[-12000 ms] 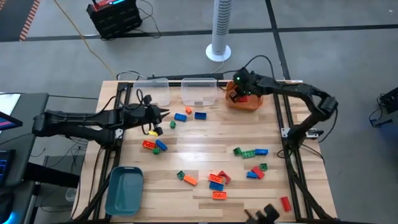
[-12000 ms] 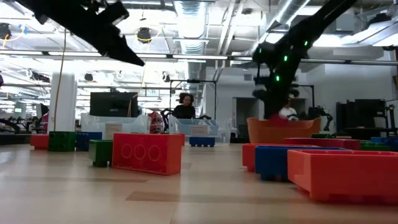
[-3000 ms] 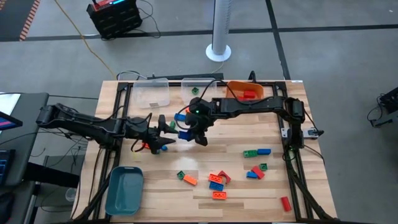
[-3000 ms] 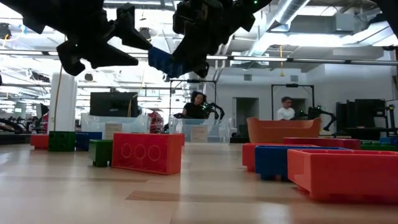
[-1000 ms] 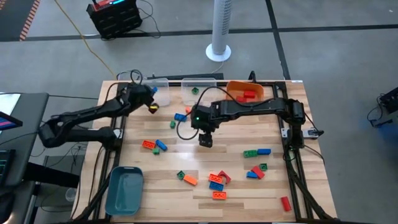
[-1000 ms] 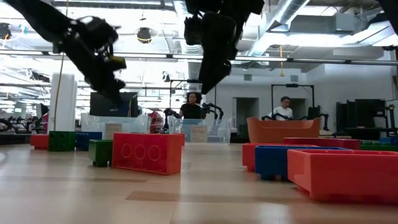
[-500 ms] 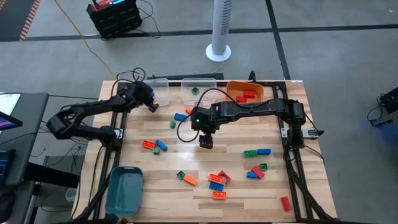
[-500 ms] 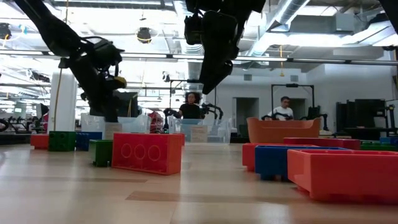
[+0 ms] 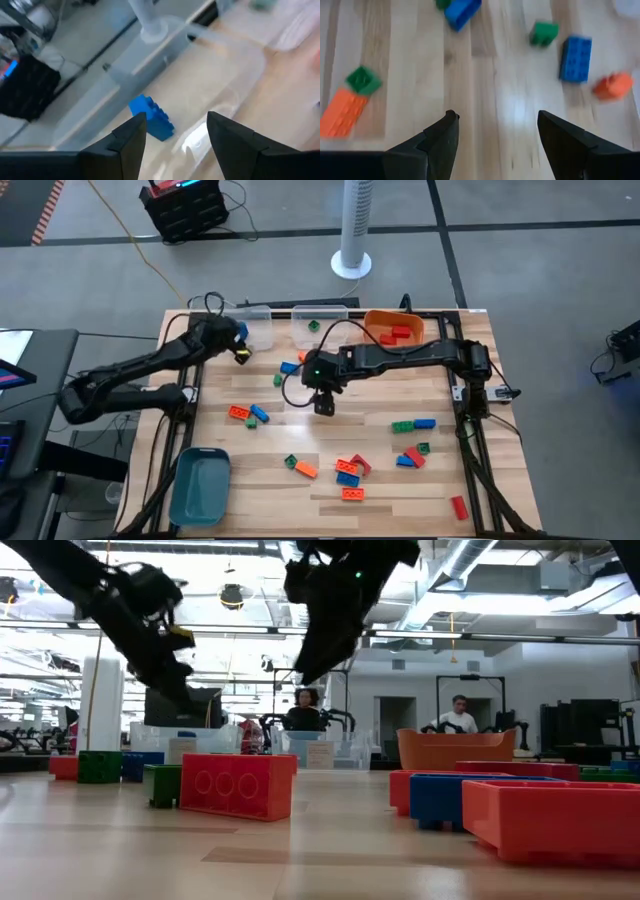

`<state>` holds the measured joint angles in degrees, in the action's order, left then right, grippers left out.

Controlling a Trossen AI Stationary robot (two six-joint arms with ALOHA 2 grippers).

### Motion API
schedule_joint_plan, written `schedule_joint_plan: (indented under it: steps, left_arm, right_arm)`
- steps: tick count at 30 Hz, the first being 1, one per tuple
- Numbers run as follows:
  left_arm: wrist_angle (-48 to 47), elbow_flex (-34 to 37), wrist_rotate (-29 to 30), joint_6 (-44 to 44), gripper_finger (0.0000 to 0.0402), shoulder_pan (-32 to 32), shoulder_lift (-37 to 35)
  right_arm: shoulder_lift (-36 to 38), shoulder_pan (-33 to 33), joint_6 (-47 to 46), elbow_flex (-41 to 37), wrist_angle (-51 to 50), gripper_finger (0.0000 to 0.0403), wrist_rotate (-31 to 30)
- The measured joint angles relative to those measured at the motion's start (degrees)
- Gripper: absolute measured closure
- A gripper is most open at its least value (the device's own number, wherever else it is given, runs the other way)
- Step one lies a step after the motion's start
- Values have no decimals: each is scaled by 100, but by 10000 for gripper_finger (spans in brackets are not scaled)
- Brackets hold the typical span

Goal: Sort blocks
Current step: Put the green game piece into the right transparent bin

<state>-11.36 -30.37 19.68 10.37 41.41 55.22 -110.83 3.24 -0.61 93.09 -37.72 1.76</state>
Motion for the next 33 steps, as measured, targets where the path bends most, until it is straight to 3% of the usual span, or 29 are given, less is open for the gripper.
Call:
schedule_joint_plan:
  steps: [8, 12, 16, 21, 28, 33]
  left_arm:
    - [-1058, 0, -285, -859, 205, -1519, -837]
    - [-991, 0, -246, -1382, 205, -2320, -818]
    - [-810, 0, 200, -1424, 205, -3038, -674]
    - [-718, 8, 121, -1516, 205, -3552, -302]
    - [230, -2, 267, -2418, 205, -3540, 1011]
    - [276, -246, 658, -3003, 205, -3493, 1835]
  right_arm:
    - [-2, 67, 238, -1090, 2493, 127, -89]
    - [-127, 352, 336, -1099, 2887, 127, -170]
    - [-514, 497, 336, -777, 2749, 127, -237]
    - [-761, 451, 326, -531, 2143, 127, -332]
    - [-286, 393, 204, -517, 1036, 127, -1592]
    - [69, 379, 213, -517, 512, 127, -1671]
